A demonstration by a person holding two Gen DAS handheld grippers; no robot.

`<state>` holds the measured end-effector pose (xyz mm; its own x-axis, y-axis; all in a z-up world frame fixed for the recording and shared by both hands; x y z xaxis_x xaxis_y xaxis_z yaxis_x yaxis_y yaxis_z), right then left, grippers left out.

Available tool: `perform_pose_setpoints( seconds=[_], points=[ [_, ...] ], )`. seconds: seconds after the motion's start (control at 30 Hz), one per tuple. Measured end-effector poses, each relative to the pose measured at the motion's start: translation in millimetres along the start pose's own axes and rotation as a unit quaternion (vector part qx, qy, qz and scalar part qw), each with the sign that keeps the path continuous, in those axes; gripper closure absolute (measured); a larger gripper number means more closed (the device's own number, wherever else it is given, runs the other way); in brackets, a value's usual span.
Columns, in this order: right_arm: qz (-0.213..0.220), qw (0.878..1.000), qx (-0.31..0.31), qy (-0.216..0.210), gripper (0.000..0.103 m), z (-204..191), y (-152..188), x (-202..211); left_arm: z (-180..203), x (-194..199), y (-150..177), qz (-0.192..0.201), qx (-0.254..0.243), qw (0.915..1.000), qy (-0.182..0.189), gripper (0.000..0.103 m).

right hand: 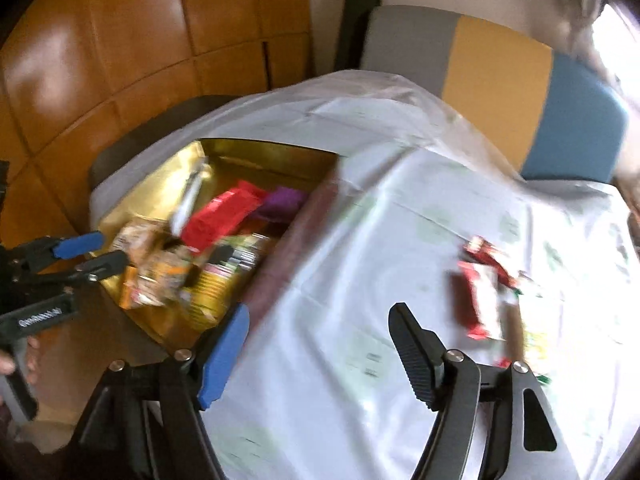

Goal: Organize snacks
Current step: 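Move both tools back to the remaining snacks on the cloth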

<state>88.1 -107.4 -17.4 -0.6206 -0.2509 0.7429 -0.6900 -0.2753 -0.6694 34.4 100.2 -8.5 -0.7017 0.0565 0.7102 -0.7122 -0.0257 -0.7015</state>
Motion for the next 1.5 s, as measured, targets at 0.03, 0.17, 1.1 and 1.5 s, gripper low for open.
perform_pose_setpoints(
  seconds=[0.03, 0.17, 1.1, 1.5],
  points=[
    [-0.003, 1.0, -0.003, 0.006, 0.026, 9, 3, 2, 5, 0, 0, -0.001, -0.005, 1.0, 0.004, 0.042],
    [-0.015, 0.999, -0.018, 0.035, 0.023, 47, 15, 9, 21, -1, 1, -0.005, -0.023, 0.9996, 0.017, 0.042],
    [-0.05, 0.916, -0.366, 0.157, 0.012, 259, 86, 34, 147, -19, -13, -0.042, -0.144, 0.9809, 0.123, 0.042],
    [-0.025, 0.906, -0.395, 0.149, 0.01, 264, 84, 46, 220, -85, -45, -0.106, -0.142, 0.9723, 0.152, 0.036]
  ],
)
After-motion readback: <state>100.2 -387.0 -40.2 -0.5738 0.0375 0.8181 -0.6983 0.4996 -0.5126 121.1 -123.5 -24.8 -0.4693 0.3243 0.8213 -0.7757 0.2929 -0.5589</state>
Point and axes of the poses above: each gripper's, at about its wrist camera, not at the fingertips, and x roughly against the way its jaws point, z to its right, y to its underside, the point moved 1 cm from there along -x, roughly the way its jaws point, and after that the axes turned 5 degrees about z, right-handed, at the moved point
